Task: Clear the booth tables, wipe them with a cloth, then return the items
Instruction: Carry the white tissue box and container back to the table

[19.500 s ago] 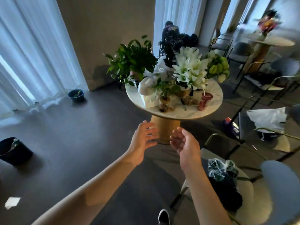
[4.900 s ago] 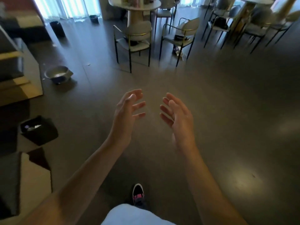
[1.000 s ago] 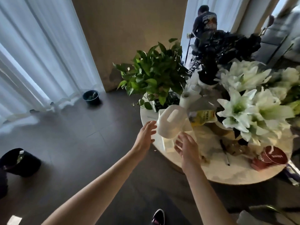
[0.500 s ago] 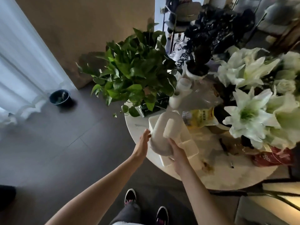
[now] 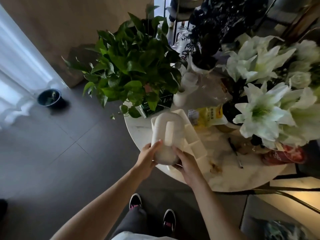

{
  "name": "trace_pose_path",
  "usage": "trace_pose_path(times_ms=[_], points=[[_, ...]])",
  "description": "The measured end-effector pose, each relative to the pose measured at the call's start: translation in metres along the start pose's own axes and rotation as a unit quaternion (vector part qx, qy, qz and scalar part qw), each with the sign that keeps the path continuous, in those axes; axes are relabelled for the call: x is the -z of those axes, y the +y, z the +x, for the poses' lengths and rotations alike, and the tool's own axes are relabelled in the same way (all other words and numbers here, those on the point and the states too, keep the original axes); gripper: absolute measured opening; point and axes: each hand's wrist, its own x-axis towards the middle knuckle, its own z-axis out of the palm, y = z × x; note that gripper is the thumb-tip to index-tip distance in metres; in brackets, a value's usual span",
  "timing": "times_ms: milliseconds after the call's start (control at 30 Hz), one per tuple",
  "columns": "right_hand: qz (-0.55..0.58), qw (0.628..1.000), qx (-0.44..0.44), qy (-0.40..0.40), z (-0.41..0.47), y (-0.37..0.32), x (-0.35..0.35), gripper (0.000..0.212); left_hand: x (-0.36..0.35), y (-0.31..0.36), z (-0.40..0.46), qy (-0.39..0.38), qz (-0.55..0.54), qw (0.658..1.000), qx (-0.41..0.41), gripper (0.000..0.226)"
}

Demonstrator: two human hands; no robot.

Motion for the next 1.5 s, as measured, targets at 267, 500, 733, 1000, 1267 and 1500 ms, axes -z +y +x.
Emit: trace_pose_path(times_ms=[267,500,733,1000,1267,1500], points=[[-0.009,0.969,0.013,0.247,-0.011,0.029,0.052,0.033,0.026,-0.030,-0.010,0.054,-0.136,0.988,-0.050,0.031],[0.079,0.989,-0.070,0.107,0.013,0.057,0.051,0.033,0.045,-0.045,-0.023,0.061,-0.134,0.986,-0.079,0.037],[0.107,0.978,-0.066,0.163,0.039,0.063,0.040,0.051,0.056,-0.047,-0.028,0.071,-0.145,0.983,-0.092,0.048],[0.128,0.967,-0.072,0.207,0.040,0.072,0.045,0.041,0.067,-0.048,-0.038,0.079,-0.149,0.981,-0.092,0.058],[0.103,0.973,-0.057,0.198,0.026,0.068,0.053,0.007,0.072,-0.052,-0.050,0.080,-0.154,0.979,-0.106,0.037],[0.094,0.982,-0.002,0.164,0.026,0.057,0.036,0.106,0.077,-0.056,-0.059,0.088,-0.160,0.978,-0.101,0.036]])
